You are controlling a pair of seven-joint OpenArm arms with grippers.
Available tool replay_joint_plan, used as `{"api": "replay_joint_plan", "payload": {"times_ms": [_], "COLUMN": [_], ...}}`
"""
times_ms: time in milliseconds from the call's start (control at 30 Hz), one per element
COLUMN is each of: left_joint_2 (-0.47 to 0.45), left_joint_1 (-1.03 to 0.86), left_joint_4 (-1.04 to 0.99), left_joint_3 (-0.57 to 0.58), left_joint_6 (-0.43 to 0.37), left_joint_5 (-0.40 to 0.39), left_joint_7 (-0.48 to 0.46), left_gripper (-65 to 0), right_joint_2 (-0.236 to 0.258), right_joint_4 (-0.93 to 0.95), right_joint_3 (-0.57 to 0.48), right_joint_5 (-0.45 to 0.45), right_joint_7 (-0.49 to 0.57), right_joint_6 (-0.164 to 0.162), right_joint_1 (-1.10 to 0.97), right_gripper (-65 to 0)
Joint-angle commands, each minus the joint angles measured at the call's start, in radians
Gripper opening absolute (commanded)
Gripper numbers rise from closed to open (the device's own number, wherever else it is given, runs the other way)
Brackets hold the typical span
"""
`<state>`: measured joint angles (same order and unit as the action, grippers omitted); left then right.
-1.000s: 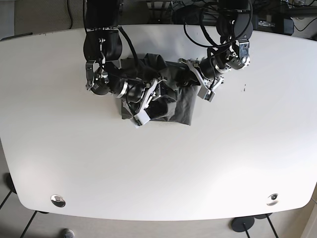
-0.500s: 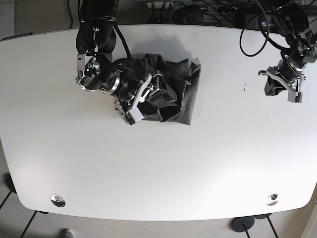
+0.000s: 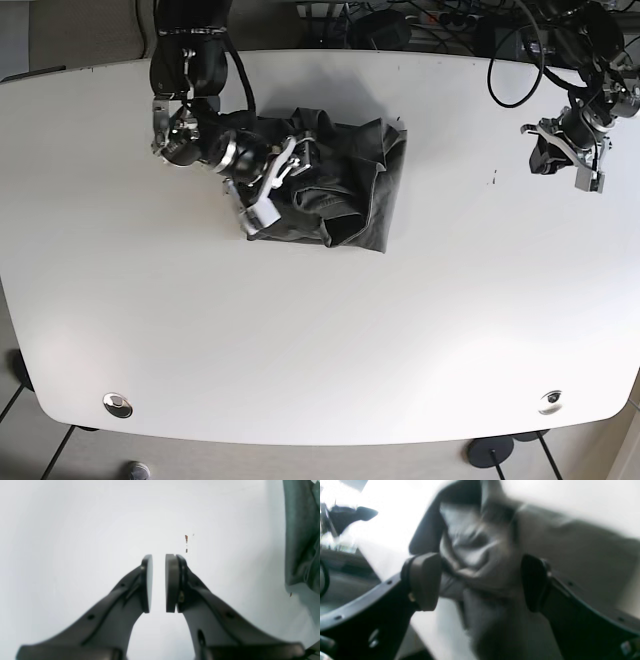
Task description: Fold the T-shirt properly
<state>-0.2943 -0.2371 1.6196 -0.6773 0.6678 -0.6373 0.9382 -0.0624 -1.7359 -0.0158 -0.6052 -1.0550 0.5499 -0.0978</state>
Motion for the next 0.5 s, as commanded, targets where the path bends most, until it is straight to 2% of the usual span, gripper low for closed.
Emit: {"api": "replay_joint_plan", "payload": {"times_ms": [33, 167, 267, 333, 500], "left_joint_2": [-0.019, -0.019, -0.023, -0.019, -0.019], "left_joint_1": [0.006, 0.006, 0.006, 0.006, 0.006], "left_joint_4": [0.015, 0.018, 0.015, 0.02, 0.133], "left_joint_3": [-0.005, 0.009, 0.015, 0.021, 0.152], "left_joint_6": [0.005, 0.005, 0.005, 0.005, 0.005], "left_joint_5": [-0.019, -0.019, -0.019, -0.019, -0.019], "left_joint_7": [-0.021, -0.021, -0.023, -0.023, -0.023], "left_gripper": [-57.5, -57.5, -57.5, -57.5, -57.5], "right_joint_2": [-0.035, -0.069, -0.067, -0.058, -0.003], "right_joint_4": [-0.011, -0.049, -0.085, -0.086, -0.086], "right_joint_3": [-0.086, -0.218, -0.2, -0.128, 0.033], "right_joint_5": [-0.034, -0.026, -0.028, -0.028, -0.034], "right_joint_7": [0.026, 0.026, 0.026, 0.026, 0.026], "right_joint_6": [0.011, 0.011, 0.011, 0.011, 0.011], "right_joint_1": [0.01, 0.011, 0.008, 0.007, 0.016], "right_gripper": [-17.6, -17.6, -17.6, -17.6, -17.8]}}
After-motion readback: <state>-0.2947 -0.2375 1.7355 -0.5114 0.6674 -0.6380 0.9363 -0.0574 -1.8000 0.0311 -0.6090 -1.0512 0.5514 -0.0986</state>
